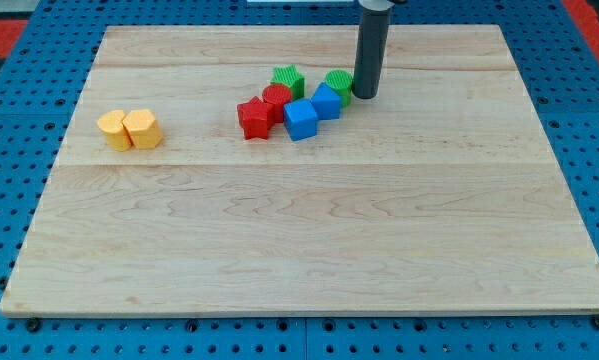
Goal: Place the yellow hexagon to the top left of the red circle
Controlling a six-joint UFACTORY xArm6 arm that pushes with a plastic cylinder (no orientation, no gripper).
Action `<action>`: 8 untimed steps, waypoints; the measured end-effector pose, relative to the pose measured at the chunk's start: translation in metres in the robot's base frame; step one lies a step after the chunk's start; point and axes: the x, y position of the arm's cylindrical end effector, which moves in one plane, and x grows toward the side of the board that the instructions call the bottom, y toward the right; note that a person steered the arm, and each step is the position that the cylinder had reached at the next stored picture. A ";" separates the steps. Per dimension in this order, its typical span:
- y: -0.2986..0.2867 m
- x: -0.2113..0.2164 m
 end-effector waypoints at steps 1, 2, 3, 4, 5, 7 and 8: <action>-0.019 -0.002; -0.013 0.008; 0.014 0.082; -0.084 0.123; -0.187 0.110; -0.318 0.117; -0.368 0.107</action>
